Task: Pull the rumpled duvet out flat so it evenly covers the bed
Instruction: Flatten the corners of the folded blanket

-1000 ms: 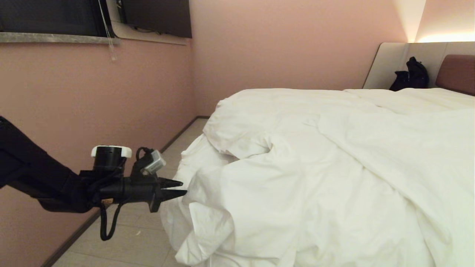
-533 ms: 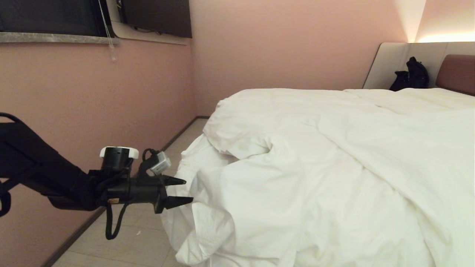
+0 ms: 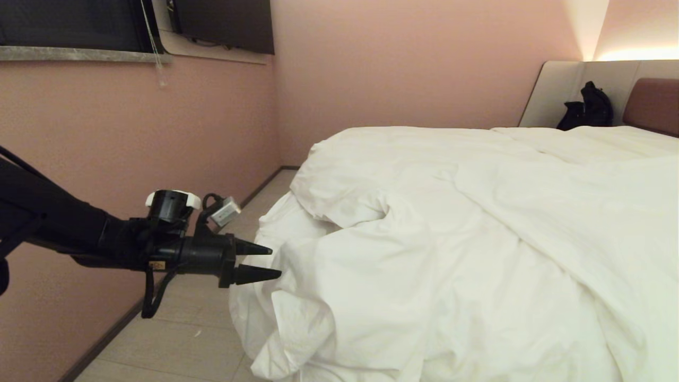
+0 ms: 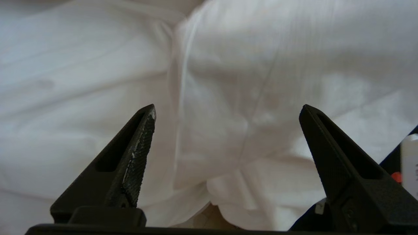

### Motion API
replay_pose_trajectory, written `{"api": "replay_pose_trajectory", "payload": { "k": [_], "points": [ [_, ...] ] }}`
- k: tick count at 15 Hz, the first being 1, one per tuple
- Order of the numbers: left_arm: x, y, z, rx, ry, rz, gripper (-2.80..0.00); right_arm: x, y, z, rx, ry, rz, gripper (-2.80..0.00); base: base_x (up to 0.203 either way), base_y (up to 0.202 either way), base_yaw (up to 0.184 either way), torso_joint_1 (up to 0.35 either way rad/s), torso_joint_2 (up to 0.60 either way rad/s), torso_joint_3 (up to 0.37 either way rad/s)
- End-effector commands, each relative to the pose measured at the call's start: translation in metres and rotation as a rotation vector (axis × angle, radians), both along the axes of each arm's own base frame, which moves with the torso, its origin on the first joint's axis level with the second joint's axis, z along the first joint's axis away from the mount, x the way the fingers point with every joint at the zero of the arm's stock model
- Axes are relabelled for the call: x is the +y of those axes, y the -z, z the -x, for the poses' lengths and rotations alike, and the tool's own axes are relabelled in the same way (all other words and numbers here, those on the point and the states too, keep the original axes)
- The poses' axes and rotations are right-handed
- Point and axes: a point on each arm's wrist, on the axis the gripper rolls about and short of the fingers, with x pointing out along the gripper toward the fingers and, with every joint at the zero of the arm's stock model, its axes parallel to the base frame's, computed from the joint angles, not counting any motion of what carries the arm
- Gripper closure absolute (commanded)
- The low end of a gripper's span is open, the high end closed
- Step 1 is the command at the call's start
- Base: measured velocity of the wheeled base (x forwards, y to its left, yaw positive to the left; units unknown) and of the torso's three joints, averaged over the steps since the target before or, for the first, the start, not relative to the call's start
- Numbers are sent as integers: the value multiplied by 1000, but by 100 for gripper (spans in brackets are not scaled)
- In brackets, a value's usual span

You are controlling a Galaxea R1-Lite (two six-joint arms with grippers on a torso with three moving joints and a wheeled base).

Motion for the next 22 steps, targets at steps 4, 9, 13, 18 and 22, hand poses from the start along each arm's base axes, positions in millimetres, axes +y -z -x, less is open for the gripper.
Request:
{"api": "replay_pose_trajectory", "payload": {
  "k": [4,9,13,18,22],
  "points": [
    [0,10,-26,64,9,9,-280,0,0,0,2,1,0,0,0,0,0,0,0,0],
    [0,28,-44,117,6,5,-280,0,0,0,0,1,0,0,0,0,0,0,0,0],
    [1,31,-46,155,14,-2,-280,0,0,0,0,-1,0,0,0,0,0,0,0,0],
    [-4,28,-36,198,75,41,-280,0,0,0,0,-1,0,0,0,0,0,0,0,0],
    [-9,12,-23,271,156,156,-280,0,0,0,2,-1,0,0,0,0,0,0,0,0]
  ]
}}
